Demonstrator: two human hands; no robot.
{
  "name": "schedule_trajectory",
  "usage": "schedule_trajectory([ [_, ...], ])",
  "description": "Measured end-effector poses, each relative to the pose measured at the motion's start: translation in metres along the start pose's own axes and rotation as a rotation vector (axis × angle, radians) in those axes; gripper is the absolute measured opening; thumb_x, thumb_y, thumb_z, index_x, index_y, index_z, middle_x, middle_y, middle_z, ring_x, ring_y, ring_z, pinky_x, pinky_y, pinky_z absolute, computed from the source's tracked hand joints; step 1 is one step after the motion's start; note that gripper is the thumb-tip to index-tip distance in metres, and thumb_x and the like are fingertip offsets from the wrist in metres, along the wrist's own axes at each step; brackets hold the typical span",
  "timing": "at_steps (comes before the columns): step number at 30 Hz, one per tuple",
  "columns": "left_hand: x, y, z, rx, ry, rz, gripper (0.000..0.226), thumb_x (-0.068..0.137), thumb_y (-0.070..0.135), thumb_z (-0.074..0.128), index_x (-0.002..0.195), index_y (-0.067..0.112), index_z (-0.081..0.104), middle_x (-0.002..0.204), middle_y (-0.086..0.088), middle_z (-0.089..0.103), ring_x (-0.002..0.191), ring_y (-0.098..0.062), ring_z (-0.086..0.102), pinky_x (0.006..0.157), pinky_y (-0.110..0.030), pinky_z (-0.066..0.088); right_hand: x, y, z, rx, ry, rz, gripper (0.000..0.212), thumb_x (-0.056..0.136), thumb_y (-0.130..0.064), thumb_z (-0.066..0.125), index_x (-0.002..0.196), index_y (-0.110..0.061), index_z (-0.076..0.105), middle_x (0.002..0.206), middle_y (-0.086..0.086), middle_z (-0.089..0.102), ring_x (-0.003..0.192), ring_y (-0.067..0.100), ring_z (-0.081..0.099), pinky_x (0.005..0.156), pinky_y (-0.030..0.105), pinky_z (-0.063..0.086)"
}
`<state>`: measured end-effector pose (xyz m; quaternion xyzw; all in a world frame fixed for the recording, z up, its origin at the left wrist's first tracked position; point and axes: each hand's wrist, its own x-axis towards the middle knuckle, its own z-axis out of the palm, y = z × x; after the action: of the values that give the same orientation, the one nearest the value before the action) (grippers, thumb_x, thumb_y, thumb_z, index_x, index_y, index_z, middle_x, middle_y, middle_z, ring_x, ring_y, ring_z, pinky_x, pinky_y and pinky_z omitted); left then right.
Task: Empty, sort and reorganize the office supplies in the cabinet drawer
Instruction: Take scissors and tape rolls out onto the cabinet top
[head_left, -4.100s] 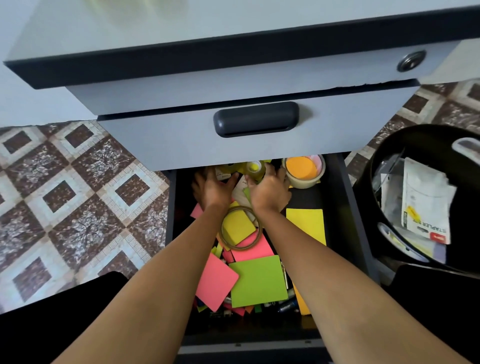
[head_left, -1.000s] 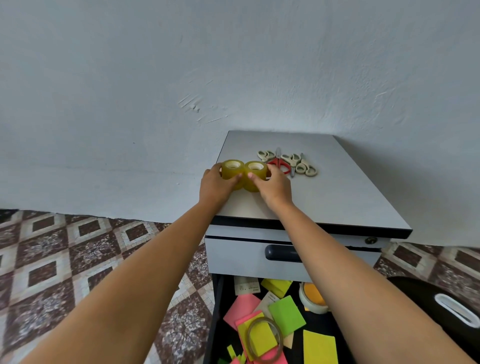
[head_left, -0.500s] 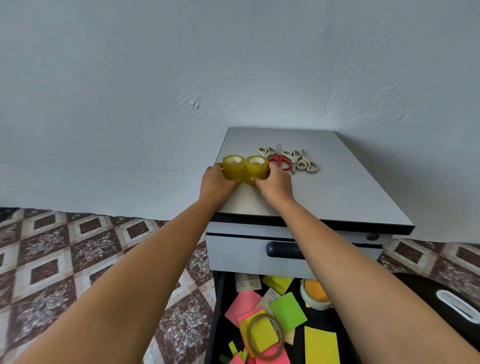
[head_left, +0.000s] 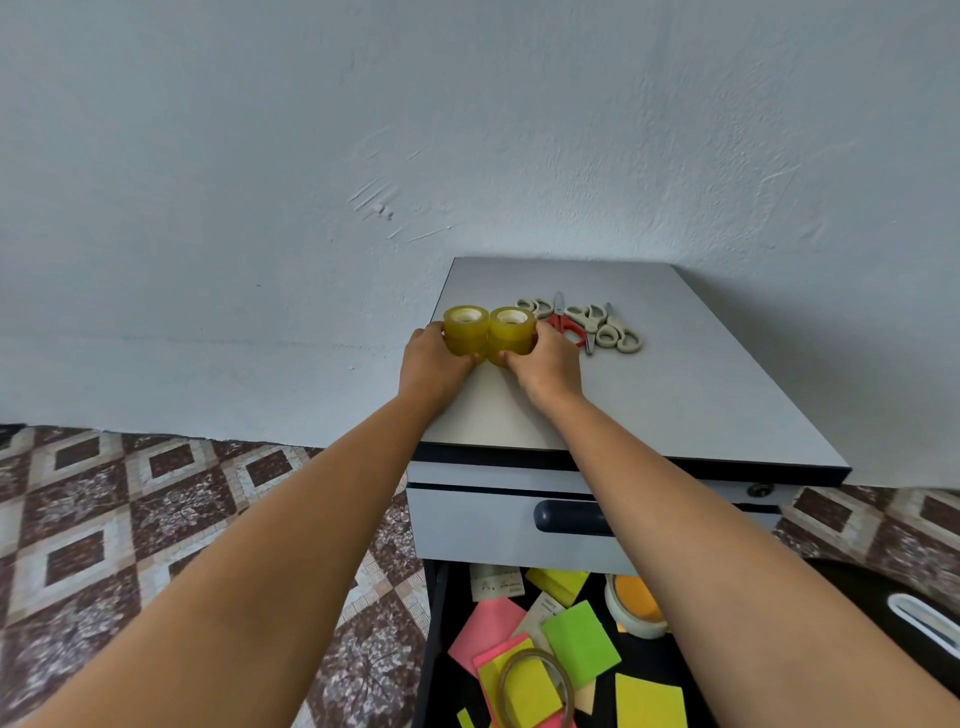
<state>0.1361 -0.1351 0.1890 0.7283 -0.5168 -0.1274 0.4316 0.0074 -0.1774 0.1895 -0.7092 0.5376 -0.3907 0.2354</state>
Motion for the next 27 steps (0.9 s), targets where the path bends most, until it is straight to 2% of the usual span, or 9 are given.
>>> schedule_trajectory([
  [5,-0.001,0.001,0.001,0.015,-0.01,-0.011,0.053,0.082,0.029,0.069,0.127,0.01,0.049,0.121,-0.014,0.055,0.109,-0.027,0.054,0.086,-0.033,0.043,0.003,0.002,0.002,0.011,0.007,-0.002,0.049,0.079,-0.026,0.073,0.122,-0.008,0.055,0.118,0.01,0.061,0.11,0.027,0.056,0.089,0.035,0.047],
  [9,-0.008,0.008,-0.007,0.038,-0.037,-0.058,0.081,0.083,0.032,0.069,0.146,0.008,0.023,0.142,-0.018,0.039,0.128,-0.032,0.041,0.099,-0.038,0.039,0.0,0.004,-0.004,0.023,-0.011,-0.001,0.049,0.08,-0.027,0.073,0.12,-0.006,0.054,0.118,0.01,0.06,0.109,0.025,0.056,0.086,0.03,0.044],
  [11,-0.017,0.013,-0.012,0.043,-0.038,-0.06,0.084,0.084,0.033,0.067,0.148,0.009,0.018,0.146,-0.018,0.034,0.132,-0.032,0.038,0.102,-0.038,0.037,-0.005,0.005,-0.012,0.051,-0.019,0.01,0.054,0.081,-0.03,0.072,0.125,-0.005,0.052,0.123,0.01,0.059,0.114,0.024,0.055,0.091,0.03,0.045],
  [13,-0.032,0.017,-0.018,0.03,-0.026,-0.013,0.08,0.085,0.033,0.066,0.147,0.009,0.021,0.145,-0.016,0.036,0.132,-0.03,0.037,0.102,-0.037,0.035,-0.013,0.006,-0.025,0.087,-0.024,0.008,0.066,0.081,-0.033,0.072,0.135,-0.007,0.046,0.131,0.009,0.056,0.121,0.024,0.052,0.1,0.034,0.044],
  [15,-0.055,0.021,-0.023,-0.006,-0.013,0.074,0.072,0.086,0.029,0.066,0.144,0.011,0.028,0.142,-0.013,0.041,0.129,-0.026,0.039,0.1,-0.033,0.035,-0.029,0.007,-0.041,0.112,-0.021,-0.007,0.072,0.082,-0.033,0.071,0.142,-0.009,0.04,0.133,0.008,0.054,0.122,0.022,0.051,0.102,0.031,0.041],
  [19,-0.111,0.024,-0.025,-0.052,-0.004,0.203,0.065,0.086,0.033,0.066,0.142,0.02,0.036,0.139,-0.005,0.043,0.126,-0.015,0.042,0.095,-0.019,0.033,-0.076,0.009,-0.073,0.16,-0.038,-0.057,0.067,0.085,-0.03,0.068,0.142,-0.01,0.039,0.13,0.004,0.055,0.119,0.016,0.051,0.093,0.02,0.038],
  [24,-0.179,0.023,-0.02,-0.1,0.012,0.337,0.053,0.085,0.027,0.067,0.133,0.016,0.048,0.126,0.001,0.049,0.11,0.003,0.04,0.088,0.002,0.026,-0.14,0.019,-0.098,0.159,-0.072,-0.154,0.068,0.083,-0.029,0.07,0.142,-0.015,0.039,0.132,0.003,0.053,0.121,0.009,0.048,0.1,0.024,0.04],
  [27,-0.213,0.014,-0.011,-0.128,-0.003,0.328,0.05,0.085,0.026,0.067,0.131,0.015,0.051,0.12,0.006,0.05,0.107,0.008,0.039,0.087,0.007,0.024,-0.175,0.031,-0.105,0.137,-0.058,-0.199,0.068,0.082,-0.03,0.07,0.141,-0.015,0.041,0.133,0.001,0.052,0.121,0.004,0.046,0.102,0.026,0.04],
])
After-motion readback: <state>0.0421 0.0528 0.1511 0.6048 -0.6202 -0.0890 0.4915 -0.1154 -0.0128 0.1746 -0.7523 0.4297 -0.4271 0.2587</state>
